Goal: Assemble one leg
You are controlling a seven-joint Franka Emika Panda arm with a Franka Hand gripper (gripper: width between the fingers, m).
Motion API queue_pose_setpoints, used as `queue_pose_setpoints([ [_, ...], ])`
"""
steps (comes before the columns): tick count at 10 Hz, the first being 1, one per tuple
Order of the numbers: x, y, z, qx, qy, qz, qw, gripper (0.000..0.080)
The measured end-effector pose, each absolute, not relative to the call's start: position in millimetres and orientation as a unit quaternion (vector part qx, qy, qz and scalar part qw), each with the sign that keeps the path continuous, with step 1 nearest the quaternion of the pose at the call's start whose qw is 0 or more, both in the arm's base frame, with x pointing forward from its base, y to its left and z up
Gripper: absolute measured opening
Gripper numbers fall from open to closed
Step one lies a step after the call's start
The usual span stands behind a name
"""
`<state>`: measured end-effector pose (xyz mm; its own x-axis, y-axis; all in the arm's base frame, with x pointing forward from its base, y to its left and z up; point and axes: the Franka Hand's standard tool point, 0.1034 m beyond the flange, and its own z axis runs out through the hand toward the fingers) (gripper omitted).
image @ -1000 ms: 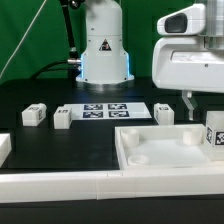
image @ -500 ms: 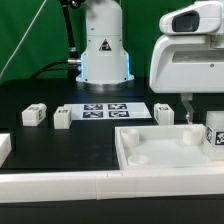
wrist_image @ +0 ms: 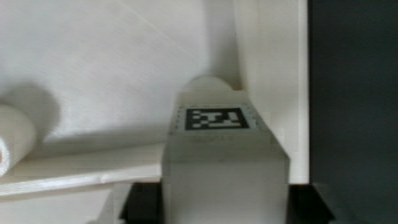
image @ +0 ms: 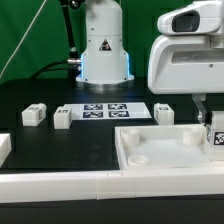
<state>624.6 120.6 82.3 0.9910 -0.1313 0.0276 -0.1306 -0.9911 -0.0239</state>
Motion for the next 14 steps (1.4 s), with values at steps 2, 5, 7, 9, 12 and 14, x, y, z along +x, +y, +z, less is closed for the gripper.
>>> queue_pose_setpoints([
  [2,624.6,120.3,82.3,-0.996,0.083,-0.014,0.012,0.0290],
  [5,624.7,117.2,81.5,-0.974,0.226,-0.009,0.031,0.0290],
  [7,624.5,115.4,80.7,-0.930,0.366,-0.003,0.038,0.0291],
  [9,624.8,116.5,80.6,-0.883,0.467,-0.002,0.038,0.0291],
  [12,624.8,118.4,81.2,-0.783,0.622,0.000,0.035,0.0291],
  [14,624.5,119.9,81.9,-0.714,0.700,-0.002,0.032,0.0291],
])
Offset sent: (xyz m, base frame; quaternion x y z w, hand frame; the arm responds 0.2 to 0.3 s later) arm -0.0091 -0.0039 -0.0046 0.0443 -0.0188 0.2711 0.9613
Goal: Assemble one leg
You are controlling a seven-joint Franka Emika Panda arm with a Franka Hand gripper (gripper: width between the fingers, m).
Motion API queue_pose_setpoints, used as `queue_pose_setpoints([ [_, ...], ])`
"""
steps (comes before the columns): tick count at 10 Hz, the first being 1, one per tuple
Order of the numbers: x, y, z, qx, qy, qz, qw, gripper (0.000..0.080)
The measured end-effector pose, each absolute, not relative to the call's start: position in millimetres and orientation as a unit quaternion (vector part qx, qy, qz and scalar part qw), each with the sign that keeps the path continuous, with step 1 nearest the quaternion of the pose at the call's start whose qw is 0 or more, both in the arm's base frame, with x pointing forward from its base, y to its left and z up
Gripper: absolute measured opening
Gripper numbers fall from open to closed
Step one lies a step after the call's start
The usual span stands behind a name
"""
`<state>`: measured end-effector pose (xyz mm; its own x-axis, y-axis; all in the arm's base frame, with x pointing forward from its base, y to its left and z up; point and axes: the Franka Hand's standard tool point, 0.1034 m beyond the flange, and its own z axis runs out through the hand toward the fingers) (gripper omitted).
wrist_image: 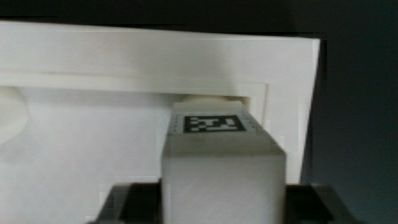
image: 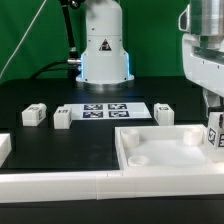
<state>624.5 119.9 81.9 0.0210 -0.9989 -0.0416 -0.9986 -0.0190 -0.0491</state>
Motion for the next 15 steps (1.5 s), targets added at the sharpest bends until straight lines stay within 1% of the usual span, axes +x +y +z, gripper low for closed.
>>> queue_pose_setpoints([
  [2,624.8,118.2,82.1,-0.662,0.748,0.007,0.039,0.0291],
  [3,624.6,119.8,82.0,-0.636,0.771,0.011,0.041,0.0396],
  [4,624.4,120.8,82.0,-0.636,0.770,0.011,0.041,0.0396],
  [5,624.3,120.9,81.9,-0.646,0.762,0.011,0.041,0.0533],
  [6,623.8,120.9,81.2,-0.683,0.730,0.009,0.040,0.0613],
  [7,623.6,122.4,81.2,-0.691,0.722,0.009,0.041,0.0613],
  [8,624.1,121.9,81.3,-0.735,0.677,0.005,0.042,0.0643],
  [13,624.7,125.6,83.0,-0.870,0.491,-0.004,0.040,0.0649],
  [15,624.7,127.6,83.8,-0.923,0.384,-0.013,0.027,0.0649],
])
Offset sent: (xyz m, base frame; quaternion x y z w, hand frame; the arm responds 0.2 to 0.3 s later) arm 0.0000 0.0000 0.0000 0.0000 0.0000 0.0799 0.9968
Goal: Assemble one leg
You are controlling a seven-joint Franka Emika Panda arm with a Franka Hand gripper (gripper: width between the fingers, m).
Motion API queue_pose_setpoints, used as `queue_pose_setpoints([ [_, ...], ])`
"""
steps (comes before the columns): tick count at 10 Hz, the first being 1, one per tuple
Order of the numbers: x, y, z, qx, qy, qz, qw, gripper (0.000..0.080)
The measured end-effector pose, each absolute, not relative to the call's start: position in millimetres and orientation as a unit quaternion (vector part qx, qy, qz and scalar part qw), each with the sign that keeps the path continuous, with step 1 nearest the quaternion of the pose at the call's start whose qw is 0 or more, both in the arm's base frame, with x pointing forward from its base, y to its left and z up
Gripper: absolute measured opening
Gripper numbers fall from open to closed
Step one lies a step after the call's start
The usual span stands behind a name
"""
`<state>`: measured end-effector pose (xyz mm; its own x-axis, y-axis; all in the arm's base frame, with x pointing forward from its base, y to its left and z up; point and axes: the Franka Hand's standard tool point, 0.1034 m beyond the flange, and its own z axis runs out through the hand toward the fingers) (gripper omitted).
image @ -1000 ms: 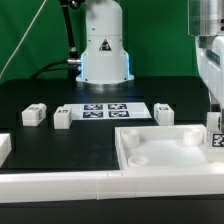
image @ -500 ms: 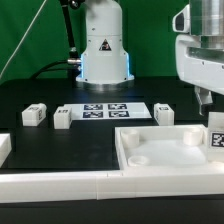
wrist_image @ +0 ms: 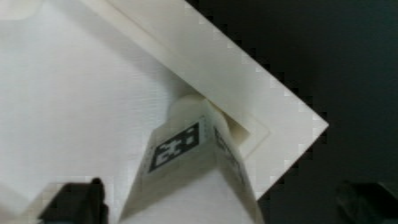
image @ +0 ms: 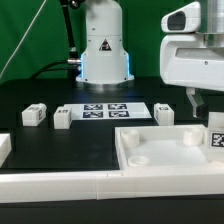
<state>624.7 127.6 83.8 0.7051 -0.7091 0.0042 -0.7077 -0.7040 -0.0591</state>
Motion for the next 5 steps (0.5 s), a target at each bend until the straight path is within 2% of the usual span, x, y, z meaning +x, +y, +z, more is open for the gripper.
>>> queue_pose_setpoints([
  [5,626.6,121.1,82.6,-0.983,0.180,-0.024,0.021,0.0649],
])
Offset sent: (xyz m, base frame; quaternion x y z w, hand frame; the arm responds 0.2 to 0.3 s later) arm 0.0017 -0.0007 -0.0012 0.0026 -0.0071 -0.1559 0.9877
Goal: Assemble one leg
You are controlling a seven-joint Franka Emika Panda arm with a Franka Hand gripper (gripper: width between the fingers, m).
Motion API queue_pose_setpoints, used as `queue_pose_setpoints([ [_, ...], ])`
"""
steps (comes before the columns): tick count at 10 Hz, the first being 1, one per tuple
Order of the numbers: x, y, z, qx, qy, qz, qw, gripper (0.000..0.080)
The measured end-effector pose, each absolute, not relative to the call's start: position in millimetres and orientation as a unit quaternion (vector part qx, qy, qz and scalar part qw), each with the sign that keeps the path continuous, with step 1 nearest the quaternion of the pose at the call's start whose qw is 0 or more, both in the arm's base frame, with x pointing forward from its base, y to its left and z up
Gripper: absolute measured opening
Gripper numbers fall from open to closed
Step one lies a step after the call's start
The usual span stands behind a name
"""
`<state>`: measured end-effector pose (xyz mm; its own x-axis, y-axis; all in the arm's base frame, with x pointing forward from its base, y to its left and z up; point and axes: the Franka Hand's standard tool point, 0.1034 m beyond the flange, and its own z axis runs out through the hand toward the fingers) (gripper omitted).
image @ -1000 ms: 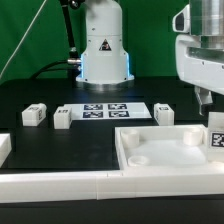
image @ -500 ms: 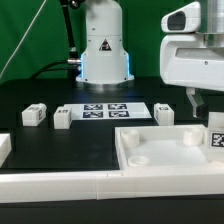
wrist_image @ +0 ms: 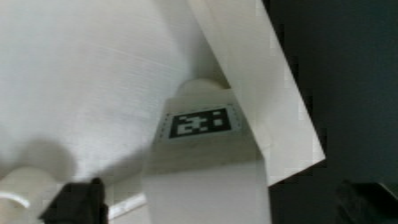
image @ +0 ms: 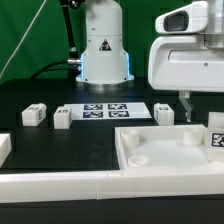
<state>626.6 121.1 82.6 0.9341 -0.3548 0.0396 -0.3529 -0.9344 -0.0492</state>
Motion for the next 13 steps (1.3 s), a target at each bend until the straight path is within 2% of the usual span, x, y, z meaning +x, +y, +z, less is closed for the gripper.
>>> queue_pose_setpoints([
  [1,626.7,120.9,82.2,-0.984,0.174,-0.026,0.021,0.0534],
  [2,626.7,121.0,82.2,-0.984,0.175,-0.026,0.021,0.0534],
  [4,626.8,120.7,82.3,-0.984,0.175,-0.026,0.021,0.0288],
  [9,626.7,120.5,83.0,-0.977,0.211,-0.025,0.023,0.0288],
  [11,625.5,119.0,82.1,-0.922,0.386,-0.019,0.030,0.0288],
  [13,626.2,118.2,81.9,-0.896,0.443,-0.021,0.033,0.0289],
])
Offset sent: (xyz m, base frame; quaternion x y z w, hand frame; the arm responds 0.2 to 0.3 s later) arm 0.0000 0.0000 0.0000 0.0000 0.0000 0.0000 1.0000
